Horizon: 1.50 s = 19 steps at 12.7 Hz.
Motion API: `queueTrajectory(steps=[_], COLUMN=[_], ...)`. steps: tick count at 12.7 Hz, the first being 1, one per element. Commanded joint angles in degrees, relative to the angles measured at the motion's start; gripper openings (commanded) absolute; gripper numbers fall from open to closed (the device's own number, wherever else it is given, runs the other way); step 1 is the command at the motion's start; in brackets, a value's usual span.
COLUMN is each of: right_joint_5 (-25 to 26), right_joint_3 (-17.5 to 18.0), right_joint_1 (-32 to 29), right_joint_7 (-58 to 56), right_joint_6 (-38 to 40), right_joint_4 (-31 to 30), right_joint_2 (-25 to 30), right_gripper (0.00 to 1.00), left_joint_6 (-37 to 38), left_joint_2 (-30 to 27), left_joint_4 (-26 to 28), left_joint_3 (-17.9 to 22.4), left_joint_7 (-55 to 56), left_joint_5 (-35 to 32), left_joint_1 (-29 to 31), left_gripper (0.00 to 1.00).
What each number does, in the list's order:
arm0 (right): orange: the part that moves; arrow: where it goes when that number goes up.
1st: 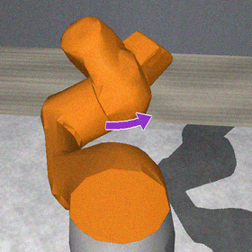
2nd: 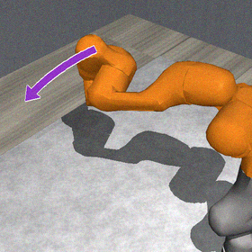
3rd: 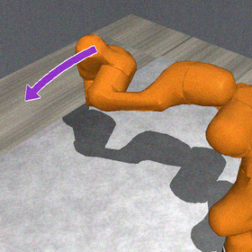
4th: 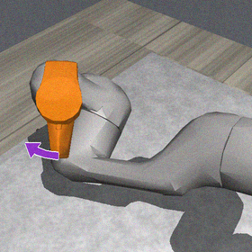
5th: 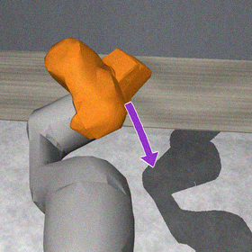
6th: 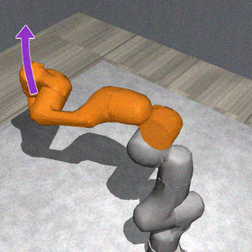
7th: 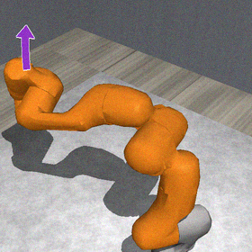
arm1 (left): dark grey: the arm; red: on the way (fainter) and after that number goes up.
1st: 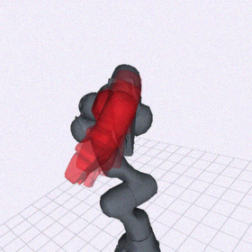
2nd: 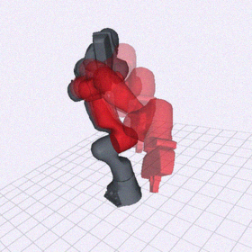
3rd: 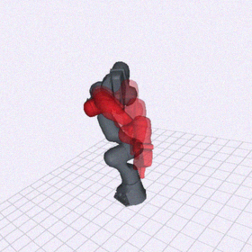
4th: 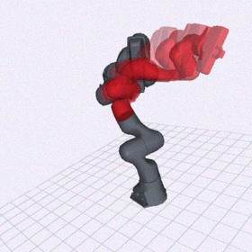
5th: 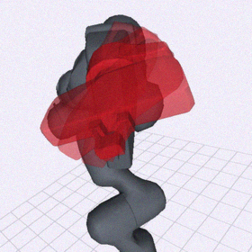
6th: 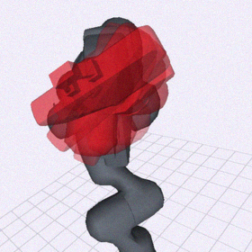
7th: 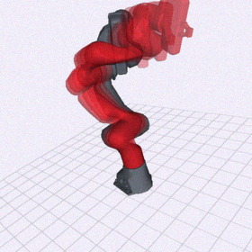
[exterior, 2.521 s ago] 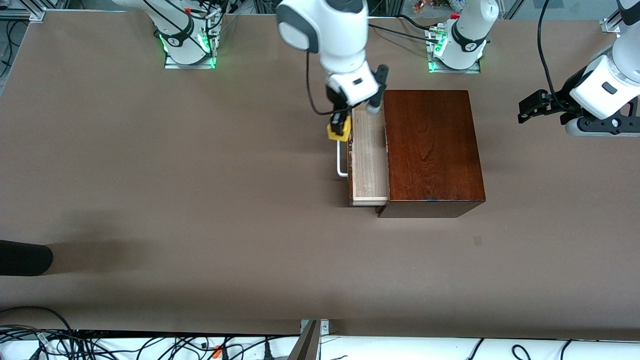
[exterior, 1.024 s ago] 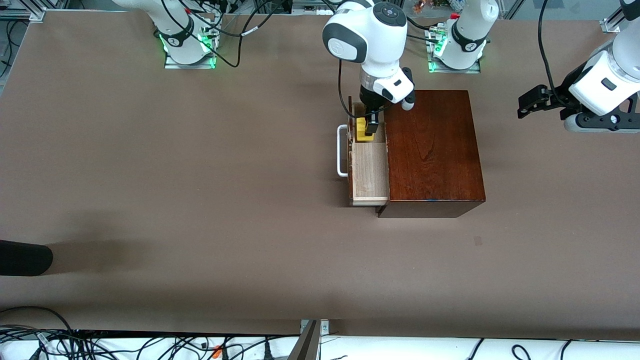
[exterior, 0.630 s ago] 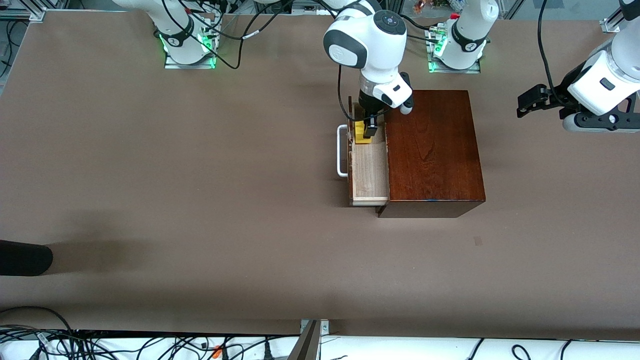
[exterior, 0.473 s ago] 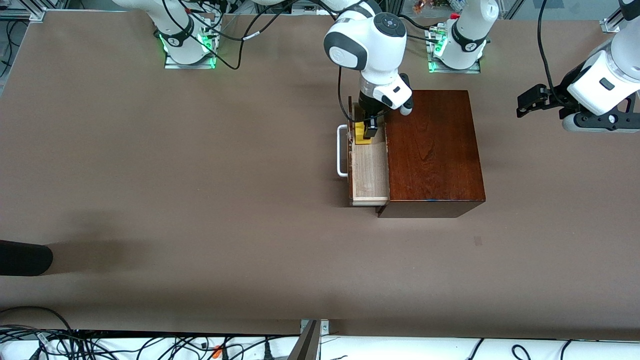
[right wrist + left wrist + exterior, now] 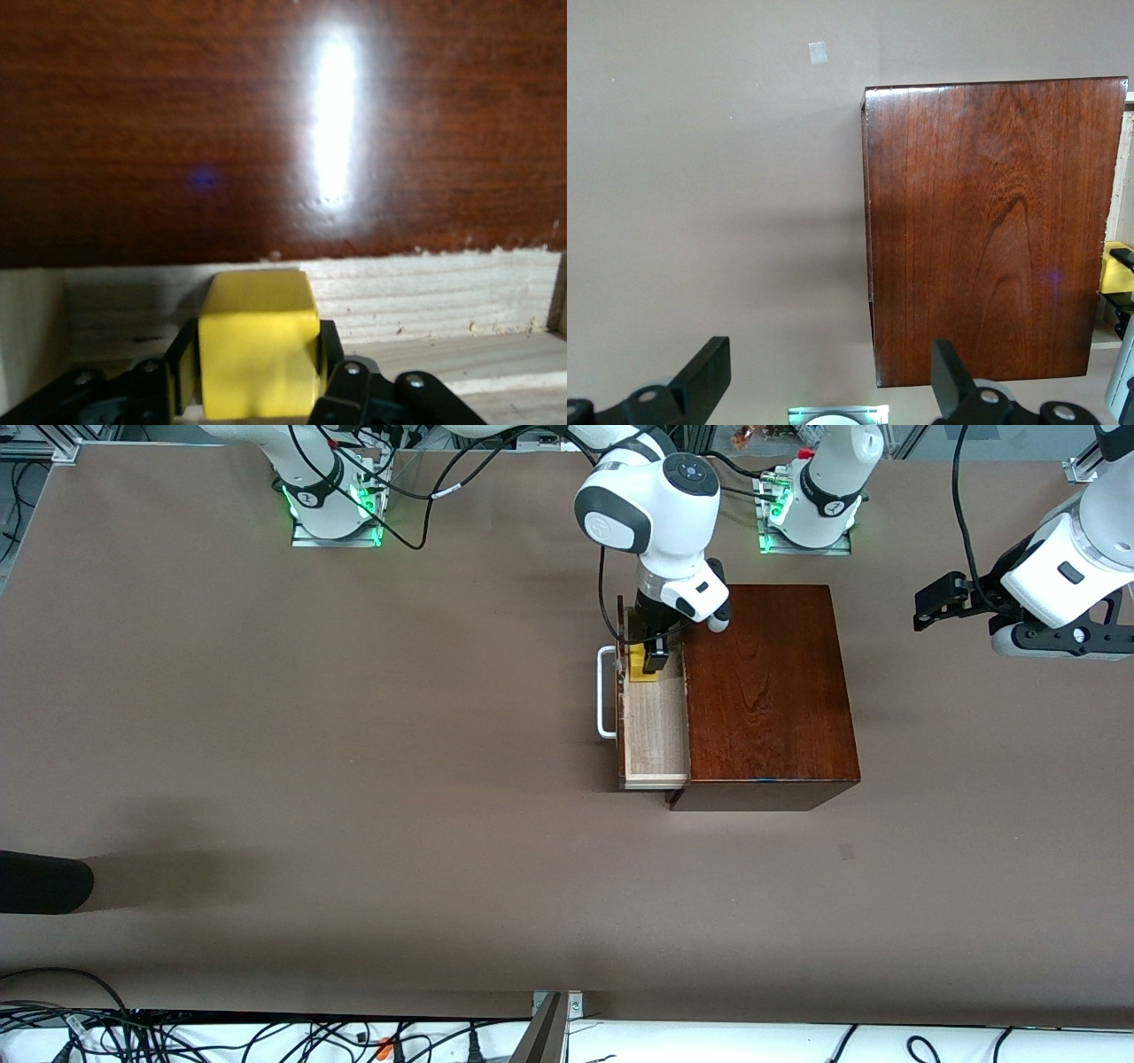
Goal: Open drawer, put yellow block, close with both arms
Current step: 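Lower the yellow cube into the open drawer with the right gripper, then open the right gripper and lift it away from the drawer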
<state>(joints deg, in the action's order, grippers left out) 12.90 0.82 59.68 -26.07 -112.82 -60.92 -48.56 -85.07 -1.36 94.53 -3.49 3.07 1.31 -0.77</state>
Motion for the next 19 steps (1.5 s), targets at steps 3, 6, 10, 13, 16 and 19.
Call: queueTrajectory(steps=[3, 6, 10, 13, 16, 19], right_joint_5=[0.81, 0.11, -6.47, -10.87, -14.65, -24.63], right_joint_3=[-0.47, -0.64, -0.73, -0.91, -1.69, -6.24], right_joint_1=[-0.09, -0.53, -6.67, -16.58, -27.39, -36.89], right_joint_7=[-0.92, -0.65, -0.39, -0.82, -0.30, -0.12], right_joint_6=[1.46, 3.91, 9.36, 10.60, 18.31, 25.78], right_joint_4=[1.06, 1.68, 2.03, 1.77, 1.59, 0.55], right_joint_2=[0.04, 1.61, 10.92, 18.03, 23.14, 25.88], right_gripper=[1.00, 1.00, 1.00, 1.00, 1.00, 1.00], left_joint_6=[1.31, 1.40, 1.40, 1.40, 1.57, 5.25], left_joint_2=[-0.14, -0.05, 0.21, 0.56, 0.83, 3.63], left_joint_4=[-0.92, -1.01, -1.01, -1.19, -1.97, -5.83], left_joint_3=[-0.11, -0.11, -0.11, -0.11, -0.02, -0.29], left_joint_7=[-1.05, -0.79, -0.96, -1.49, -3.77, -9.36], left_joint_5=[0.01, 0.01, 0.63, 0.72, 0.72, 3.33], left_joint_1=[-0.11, -0.20, -0.29, -0.29, -0.29, -0.81], left_gripper=[1.00, 1.00, 1.00, 0.35, 0.00, 0.00])
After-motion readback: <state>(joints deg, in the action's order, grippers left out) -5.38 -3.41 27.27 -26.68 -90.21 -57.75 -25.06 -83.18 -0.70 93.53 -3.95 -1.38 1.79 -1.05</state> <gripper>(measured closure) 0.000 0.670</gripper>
